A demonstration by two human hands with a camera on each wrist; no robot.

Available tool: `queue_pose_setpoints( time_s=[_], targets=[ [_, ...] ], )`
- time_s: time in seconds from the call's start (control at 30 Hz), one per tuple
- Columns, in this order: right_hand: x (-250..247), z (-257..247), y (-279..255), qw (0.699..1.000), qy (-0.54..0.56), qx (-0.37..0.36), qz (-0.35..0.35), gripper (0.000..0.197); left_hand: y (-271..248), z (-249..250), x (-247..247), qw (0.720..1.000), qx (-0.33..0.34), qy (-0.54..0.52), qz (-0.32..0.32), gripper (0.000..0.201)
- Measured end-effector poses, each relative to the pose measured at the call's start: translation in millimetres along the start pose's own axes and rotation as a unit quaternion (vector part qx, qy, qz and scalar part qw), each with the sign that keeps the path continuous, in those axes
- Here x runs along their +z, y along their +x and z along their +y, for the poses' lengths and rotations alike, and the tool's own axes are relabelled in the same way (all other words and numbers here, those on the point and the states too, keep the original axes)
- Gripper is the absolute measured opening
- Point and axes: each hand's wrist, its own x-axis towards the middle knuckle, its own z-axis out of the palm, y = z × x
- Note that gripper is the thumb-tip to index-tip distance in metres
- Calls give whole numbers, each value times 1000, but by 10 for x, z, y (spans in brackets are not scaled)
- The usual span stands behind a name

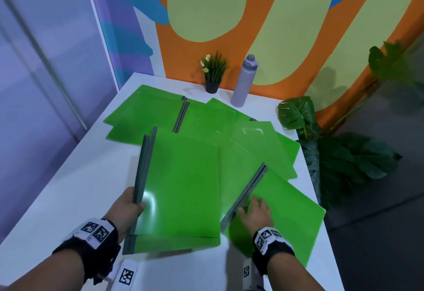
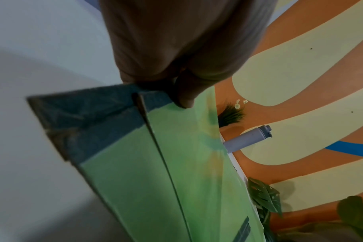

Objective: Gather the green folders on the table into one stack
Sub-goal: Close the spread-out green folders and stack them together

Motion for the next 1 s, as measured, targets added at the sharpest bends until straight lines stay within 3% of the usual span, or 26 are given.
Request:
queue_pose_setpoints(
  time_s=[0.1, 0.23, 0.3, 0.37, 0.43, 0.47, 0.6, 0.83, 1.0],
  targets=[
    [149, -54, 6, 989, -60, -87, -103, 81, 30, -38, -129, 1000, 4, 2, 16, 30],
    [75, -84, 81, 960, -110, -191, -172, 96, 116, -117, -276, 999, -12, -23, 25, 29],
    [50, -70, 105, 947, -98, -234, -196, 88, 159, -192, -307, 999, -24, -31, 21, 31],
    [87, -91, 95, 955, -75, -253, -134, 63, 204, -278, -297, 999, -31, -24, 21, 31],
    [150, -159, 71, 973, -71, -218, -23, 34, 279, -408, -277, 999, -32, -11, 21, 32],
    [169, -215, 38, 980, -76, -186, -10, 27, 326, -491, -275, 999, -34, -1, 25, 33],
    [360, -410, -158, 988, -52, -91, -112, 25, 367, -691, -256, 996, -69, 13, 46, 33],
    [549, -507, -198, 996, 31, -34, -81, 30, 257, -931, -168, 989, -136, 58, 25, 22],
    [470, -526, -212, 993, 76, 1, -85, 5, 315, -938, -87, 993, -116, 24, 8, 24]
  ],
)
